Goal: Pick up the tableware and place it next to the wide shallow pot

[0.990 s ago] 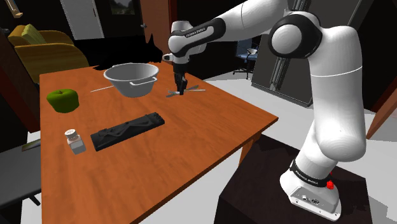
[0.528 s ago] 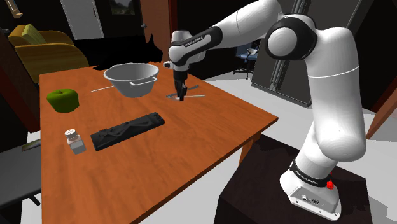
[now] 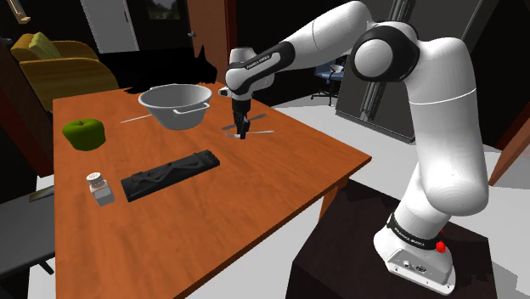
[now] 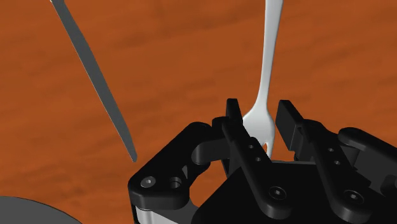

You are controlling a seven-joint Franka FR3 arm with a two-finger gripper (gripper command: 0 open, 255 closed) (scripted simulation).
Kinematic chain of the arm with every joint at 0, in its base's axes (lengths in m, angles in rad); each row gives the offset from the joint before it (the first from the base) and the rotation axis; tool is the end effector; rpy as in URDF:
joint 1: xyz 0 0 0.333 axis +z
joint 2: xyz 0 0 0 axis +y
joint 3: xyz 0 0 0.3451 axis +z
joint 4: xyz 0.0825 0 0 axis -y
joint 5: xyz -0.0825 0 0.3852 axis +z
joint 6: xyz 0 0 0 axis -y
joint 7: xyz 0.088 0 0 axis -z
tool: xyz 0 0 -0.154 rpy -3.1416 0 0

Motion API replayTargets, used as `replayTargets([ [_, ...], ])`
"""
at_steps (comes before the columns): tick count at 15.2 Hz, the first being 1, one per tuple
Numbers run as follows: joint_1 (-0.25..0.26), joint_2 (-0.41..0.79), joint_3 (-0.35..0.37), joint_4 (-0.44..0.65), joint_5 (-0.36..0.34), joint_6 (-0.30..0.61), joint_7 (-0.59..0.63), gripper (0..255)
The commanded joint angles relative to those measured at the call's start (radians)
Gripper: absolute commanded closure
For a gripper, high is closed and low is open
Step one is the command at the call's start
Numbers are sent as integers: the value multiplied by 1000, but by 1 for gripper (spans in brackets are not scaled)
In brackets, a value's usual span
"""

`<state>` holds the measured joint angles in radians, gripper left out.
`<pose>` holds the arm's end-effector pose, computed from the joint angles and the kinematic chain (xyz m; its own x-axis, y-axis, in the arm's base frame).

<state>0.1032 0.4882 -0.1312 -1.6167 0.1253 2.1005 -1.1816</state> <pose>0.6961 0.0015 0.3220 0.4487 0.8927 0.0431 0.8937 -0.4483 -0.0181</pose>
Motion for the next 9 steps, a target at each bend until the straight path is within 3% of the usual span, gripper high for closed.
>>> replayTargets([
  [1,0,0,0,0,0,0,0,255],
  [2,0,0,0,0,0,0,0,255],
  [3,0,0,0,0,0,0,0,0],
  [9,0,-13,-2,14,-3,-27,2,0],
])
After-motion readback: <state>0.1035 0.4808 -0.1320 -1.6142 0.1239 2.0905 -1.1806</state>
